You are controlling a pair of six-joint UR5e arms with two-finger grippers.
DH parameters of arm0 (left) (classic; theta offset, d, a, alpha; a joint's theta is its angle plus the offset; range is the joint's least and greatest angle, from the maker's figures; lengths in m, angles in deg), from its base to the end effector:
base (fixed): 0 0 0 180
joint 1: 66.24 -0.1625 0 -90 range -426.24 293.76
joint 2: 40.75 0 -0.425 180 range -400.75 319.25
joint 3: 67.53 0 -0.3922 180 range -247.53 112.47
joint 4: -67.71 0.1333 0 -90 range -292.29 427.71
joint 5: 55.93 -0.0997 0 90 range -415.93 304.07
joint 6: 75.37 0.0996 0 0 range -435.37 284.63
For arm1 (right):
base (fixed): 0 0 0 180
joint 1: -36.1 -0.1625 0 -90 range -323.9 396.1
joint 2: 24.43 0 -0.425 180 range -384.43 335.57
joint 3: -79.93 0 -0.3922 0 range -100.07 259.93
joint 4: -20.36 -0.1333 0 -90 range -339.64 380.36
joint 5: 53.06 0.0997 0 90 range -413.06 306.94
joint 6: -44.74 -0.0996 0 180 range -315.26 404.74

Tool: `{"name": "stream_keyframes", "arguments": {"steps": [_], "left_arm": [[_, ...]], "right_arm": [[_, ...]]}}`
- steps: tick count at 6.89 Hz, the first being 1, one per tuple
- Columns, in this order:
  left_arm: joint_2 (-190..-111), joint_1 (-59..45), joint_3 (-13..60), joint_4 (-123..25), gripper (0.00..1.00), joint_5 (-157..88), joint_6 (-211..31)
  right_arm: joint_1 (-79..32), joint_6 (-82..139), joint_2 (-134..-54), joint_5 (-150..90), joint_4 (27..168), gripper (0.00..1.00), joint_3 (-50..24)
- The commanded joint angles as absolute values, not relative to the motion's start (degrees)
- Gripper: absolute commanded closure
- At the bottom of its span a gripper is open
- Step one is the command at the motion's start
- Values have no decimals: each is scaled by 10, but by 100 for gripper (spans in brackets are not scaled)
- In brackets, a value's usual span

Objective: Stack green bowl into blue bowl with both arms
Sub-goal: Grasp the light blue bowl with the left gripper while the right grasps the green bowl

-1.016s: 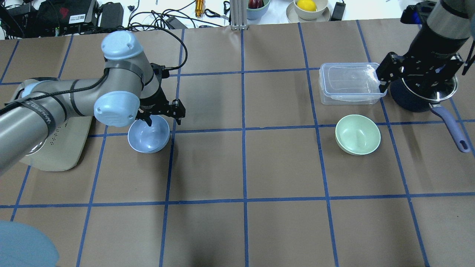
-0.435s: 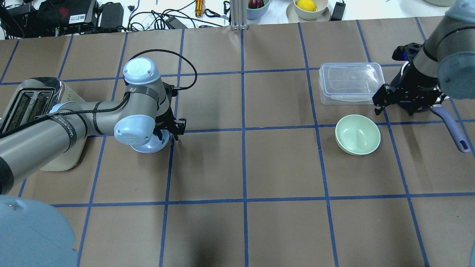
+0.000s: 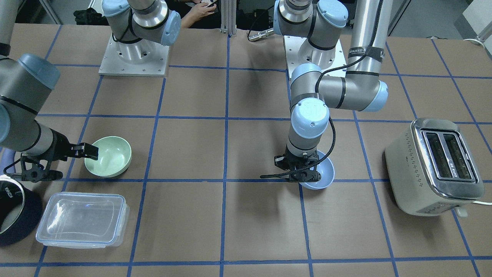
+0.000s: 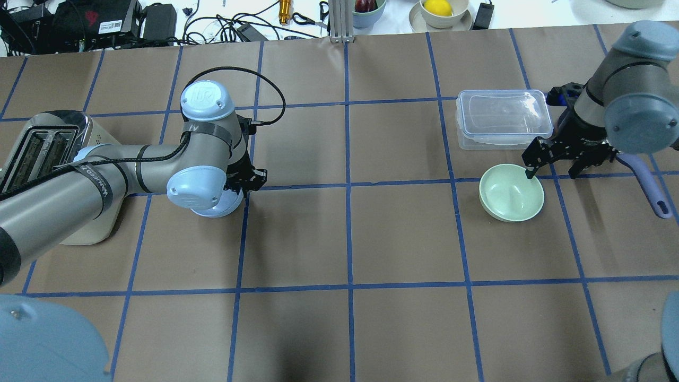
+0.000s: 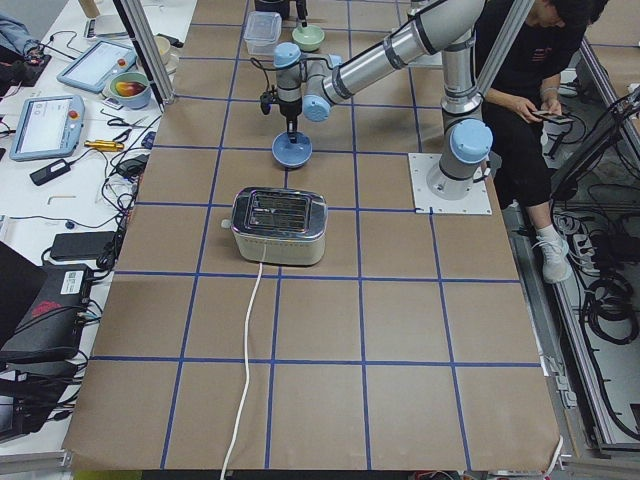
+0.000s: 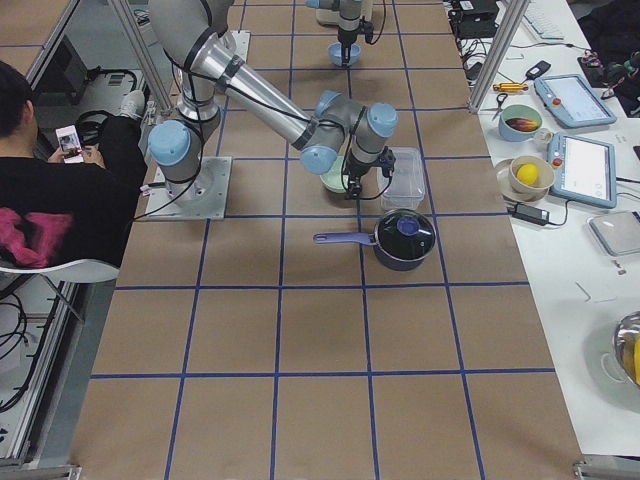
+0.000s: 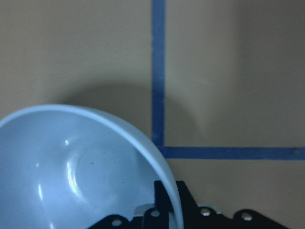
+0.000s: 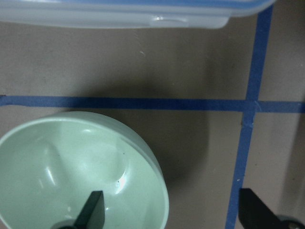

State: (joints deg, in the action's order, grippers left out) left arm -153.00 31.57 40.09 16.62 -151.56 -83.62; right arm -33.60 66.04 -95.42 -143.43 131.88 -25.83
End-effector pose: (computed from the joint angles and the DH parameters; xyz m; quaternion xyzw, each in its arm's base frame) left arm -0.1985 -0.5380 0.2037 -0.0034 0.9988 0.0014 0.0498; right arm -0.0611 -0.5476 0.2209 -0.0090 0.9933 0.1090 0.0380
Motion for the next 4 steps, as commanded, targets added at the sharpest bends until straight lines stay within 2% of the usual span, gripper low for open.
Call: {"name": "stream_keyframes", "arguments": {"steps": [1,2,3,4], "left_arm": [[-1551,427,323,158,92,-1495,-967],[-1566,469,289,146,92,-1494,-1024],[-1582,491,258,145,92,-1494,-1051],[-1603,495,246,145,92,-1495,-1066]], "right_arm": [[-336,665,-936,-1433,1346,0,-275],[-336,665,-934,-1433,1367,1,-288],[-336,667,-934,-1429,1376,31,-292],[-336,666,-933,-1425,1376,71,-292]]}}
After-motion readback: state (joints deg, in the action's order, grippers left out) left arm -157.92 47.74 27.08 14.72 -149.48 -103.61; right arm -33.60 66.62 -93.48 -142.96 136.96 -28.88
